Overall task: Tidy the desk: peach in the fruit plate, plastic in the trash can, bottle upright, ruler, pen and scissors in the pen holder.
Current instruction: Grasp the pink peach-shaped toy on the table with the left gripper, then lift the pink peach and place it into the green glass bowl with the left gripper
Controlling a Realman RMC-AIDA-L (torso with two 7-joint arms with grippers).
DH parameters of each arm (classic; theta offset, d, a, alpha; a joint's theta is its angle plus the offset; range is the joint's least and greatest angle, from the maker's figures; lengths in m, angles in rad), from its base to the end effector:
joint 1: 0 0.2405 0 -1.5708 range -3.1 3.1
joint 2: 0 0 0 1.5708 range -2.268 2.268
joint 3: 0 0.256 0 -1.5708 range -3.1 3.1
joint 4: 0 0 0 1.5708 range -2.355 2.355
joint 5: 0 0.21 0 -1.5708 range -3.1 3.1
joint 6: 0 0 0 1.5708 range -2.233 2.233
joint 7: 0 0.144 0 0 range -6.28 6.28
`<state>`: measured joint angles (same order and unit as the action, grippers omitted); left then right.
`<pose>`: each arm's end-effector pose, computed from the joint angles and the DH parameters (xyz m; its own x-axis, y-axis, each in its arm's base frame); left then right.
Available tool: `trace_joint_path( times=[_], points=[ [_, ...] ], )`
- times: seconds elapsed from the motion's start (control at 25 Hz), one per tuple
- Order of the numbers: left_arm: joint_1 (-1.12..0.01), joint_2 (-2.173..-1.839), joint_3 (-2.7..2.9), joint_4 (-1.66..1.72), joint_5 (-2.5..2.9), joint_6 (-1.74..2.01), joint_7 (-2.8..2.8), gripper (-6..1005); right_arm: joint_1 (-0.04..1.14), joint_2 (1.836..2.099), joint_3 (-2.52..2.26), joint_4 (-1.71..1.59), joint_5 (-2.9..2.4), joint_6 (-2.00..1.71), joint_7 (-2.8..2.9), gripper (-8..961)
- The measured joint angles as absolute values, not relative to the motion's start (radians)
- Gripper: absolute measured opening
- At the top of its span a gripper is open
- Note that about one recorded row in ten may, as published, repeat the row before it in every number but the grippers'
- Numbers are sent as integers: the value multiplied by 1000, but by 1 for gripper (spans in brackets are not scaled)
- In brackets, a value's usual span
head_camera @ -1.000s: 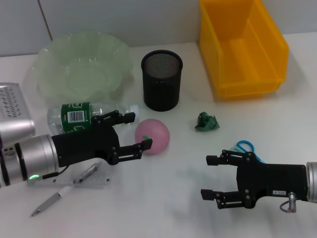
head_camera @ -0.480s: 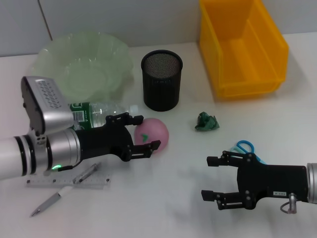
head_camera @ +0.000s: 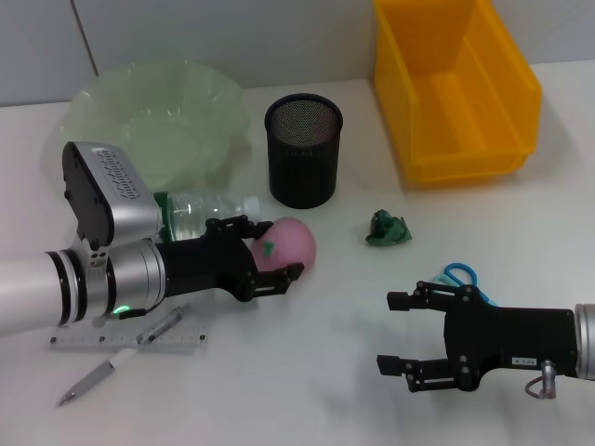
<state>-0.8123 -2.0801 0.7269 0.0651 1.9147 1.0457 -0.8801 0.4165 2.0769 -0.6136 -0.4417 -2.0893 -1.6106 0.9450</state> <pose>-0.2402 0.3581 -0.1064 0.9181 0.2013 0.3415 0.3063 -0.9071 -0.2887 0.3066 0.2617 -0.0345 0.8400 -0.2191 -0.4963 -0.3331 -0.9304 -0.1530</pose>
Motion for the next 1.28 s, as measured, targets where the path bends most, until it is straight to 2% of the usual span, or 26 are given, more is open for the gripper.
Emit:
trace_joint_path(
  times=[0.28,0.4,0.6,0.88,1.04,1.28],
  points=[
    [-810,-2080,721,66,1913,1044,-873,670,415,2077,-614,-442,-2089,-1611,945,834],
    [-811,-2080,721,64,1913,1050,-868,465,416,2077,-614,-442,-2089,-1611,945,834],
    [-794,-2080,721,91,1914,1152,-871,438,414,2077,-614,-442,-2089,-1611,945,834],
    [-685,-2075,707,282,1787,1409,-880,394,414,2077,-614,-442,-2089,-1609,946,835],
    [-659,-2073,707,337,1643,1358,-880,362,413,2077,-614,-442,-2089,-1609,948,835],
    [-696,-2076,709,321,1406,1069,-880,324,419,2077,-614,-442,-2089,-1609,948,835]
  ],
)
